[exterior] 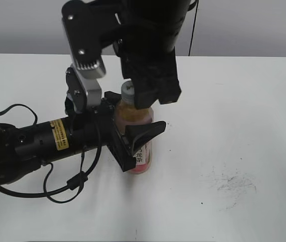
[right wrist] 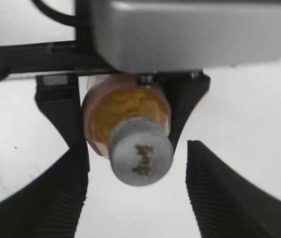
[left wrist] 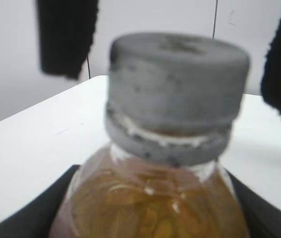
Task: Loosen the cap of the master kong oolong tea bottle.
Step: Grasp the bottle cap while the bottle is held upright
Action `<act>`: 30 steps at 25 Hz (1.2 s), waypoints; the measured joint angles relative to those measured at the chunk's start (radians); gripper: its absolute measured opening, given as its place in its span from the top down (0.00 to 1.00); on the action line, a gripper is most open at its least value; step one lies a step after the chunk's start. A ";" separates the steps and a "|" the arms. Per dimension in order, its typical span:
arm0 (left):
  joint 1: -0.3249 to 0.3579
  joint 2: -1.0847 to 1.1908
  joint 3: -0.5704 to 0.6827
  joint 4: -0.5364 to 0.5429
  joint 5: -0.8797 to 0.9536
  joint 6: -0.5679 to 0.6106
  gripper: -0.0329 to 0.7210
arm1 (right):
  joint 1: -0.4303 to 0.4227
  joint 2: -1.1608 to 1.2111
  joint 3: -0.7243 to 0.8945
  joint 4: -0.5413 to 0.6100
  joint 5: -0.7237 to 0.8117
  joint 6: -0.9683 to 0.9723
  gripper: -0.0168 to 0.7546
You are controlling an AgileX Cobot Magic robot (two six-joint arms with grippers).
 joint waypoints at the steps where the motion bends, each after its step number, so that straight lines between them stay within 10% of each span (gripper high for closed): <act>1: 0.000 0.000 0.000 -0.003 0.000 -0.001 0.37 | 0.000 0.000 0.000 -0.022 0.000 0.141 0.37; 10: 0.000 0.000 0.000 -0.028 0.003 -0.012 0.37 | -0.002 0.000 0.000 -0.045 0.002 0.929 0.33; 30: 0.000 0.000 0.000 -0.027 0.003 -0.010 0.37 | -0.002 0.000 0.000 0.012 -0.032 1.168 0.54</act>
